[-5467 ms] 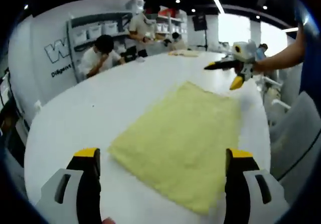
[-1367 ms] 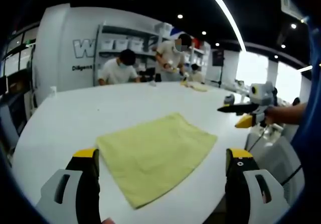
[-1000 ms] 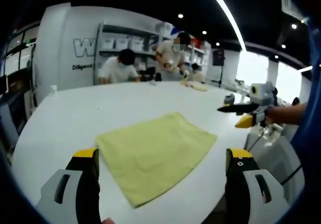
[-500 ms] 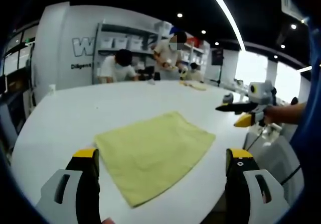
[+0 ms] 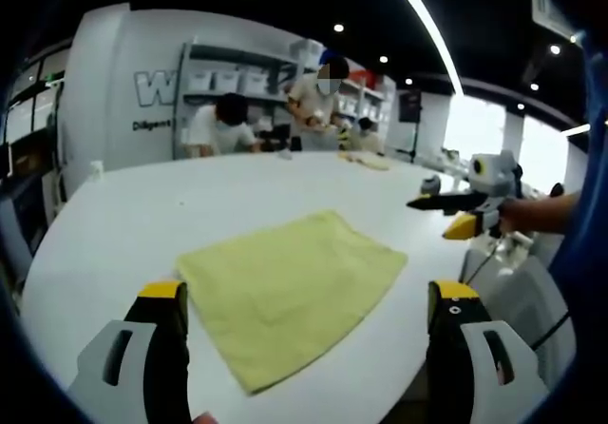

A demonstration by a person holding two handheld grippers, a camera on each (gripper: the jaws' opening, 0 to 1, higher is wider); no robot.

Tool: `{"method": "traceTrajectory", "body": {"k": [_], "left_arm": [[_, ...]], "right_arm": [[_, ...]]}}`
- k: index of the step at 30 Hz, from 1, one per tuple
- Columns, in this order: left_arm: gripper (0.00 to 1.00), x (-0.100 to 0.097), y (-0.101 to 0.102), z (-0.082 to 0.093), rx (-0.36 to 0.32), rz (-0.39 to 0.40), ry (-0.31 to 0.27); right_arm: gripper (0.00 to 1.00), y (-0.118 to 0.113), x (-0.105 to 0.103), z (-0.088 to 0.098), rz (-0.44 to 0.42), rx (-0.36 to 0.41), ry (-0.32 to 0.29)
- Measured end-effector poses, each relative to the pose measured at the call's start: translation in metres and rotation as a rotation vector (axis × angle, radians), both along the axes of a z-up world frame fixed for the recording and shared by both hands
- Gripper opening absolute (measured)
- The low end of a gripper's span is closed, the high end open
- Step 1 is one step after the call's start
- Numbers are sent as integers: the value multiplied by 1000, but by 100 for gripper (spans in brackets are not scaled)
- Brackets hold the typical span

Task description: Fold the garment on the visible template until the final outline fits inside the template.

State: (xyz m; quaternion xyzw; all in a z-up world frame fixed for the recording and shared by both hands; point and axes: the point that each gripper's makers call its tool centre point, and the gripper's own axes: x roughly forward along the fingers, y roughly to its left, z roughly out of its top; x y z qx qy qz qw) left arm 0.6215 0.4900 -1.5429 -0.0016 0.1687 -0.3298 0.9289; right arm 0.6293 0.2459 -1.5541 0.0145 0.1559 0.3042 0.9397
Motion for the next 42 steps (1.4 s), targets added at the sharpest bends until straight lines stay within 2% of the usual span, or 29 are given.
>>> {"method": "traceTrajectory", "body": {"k": [20,34,42], "left_arm": [[99,-2,-5,1,7,-2,11],[99,-2,-1,-7,12,-4,28],[99,-4,-6,-6,13,-14,34]], "right_arm": [[99,4,-3,-5,4,1,23],[99,8,-6,-10,14,-3,38],[99,9,-4,-9,21,3,37]]}}
